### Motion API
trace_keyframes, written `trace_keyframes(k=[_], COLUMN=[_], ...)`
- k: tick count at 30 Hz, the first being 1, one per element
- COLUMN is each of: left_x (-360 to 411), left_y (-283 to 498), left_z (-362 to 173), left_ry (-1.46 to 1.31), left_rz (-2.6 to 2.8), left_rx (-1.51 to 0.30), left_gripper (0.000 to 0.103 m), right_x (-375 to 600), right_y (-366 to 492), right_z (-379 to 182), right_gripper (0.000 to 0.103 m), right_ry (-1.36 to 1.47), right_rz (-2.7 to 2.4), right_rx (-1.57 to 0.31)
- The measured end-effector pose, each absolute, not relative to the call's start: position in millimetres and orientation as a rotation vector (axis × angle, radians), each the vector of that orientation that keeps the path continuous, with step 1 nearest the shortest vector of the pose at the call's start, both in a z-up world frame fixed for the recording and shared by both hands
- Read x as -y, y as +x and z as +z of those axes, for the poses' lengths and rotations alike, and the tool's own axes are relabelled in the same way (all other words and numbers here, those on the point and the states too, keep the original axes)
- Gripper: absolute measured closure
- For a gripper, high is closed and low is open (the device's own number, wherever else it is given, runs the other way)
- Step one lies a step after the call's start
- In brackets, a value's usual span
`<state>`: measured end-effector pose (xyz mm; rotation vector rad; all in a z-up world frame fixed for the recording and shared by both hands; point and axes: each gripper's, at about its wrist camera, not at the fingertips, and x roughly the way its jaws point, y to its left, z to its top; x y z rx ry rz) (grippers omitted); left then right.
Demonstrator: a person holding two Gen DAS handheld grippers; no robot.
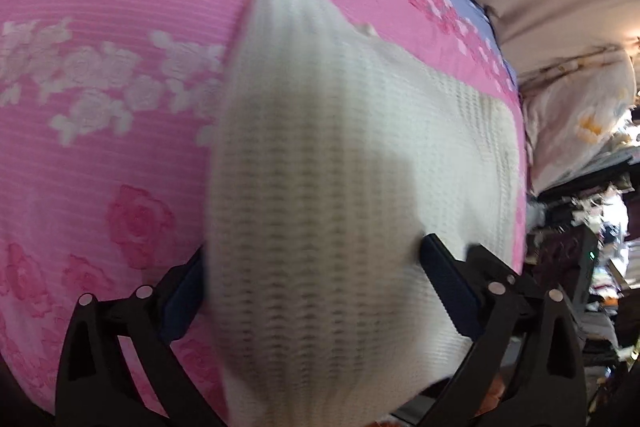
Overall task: Fold small clothes
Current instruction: 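Grasp the folded sweater with both grippers and lift it off the sheet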
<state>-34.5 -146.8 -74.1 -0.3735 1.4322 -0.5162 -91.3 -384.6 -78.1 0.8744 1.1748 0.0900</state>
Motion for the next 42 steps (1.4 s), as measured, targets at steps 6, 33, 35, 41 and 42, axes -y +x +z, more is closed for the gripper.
trace_keyframes(k=[6, 33, 35, 41, 42], left_x=[165, 107, 84, 38, 29], left_y=[-32, -44, -43, -17, -6], left_z=[-52, 298, 309, 283, 258], left_ry=[-0.255, -0.090, -0.080, -0.104, -0.115], left_rz=[-0.531, -0.892, -0.846, -0.722, -0.691], left_rx=[-1.437, -0.597, -0.537, -0.584, -0.636], left_gripper=[0.041, 0.048, 0.047, 0.039, 0.037], right_x=[372, 313, 294, 252, 247], right_y=[-72, -108, -97, -52, -40], right_z=[-75, 275, 290, 269, 252], right_gripper=[0.048, 0.062, 0.061, 0.058, 0.054], right_ry=[0.875, 0.500, 0.476, 0.504, 0.520], right_rz=[0.135, 0.241, 0.292, 0.411, 0.414], right_rx=[-1.177, -0.428, -0.396, -0.436, -0.466])
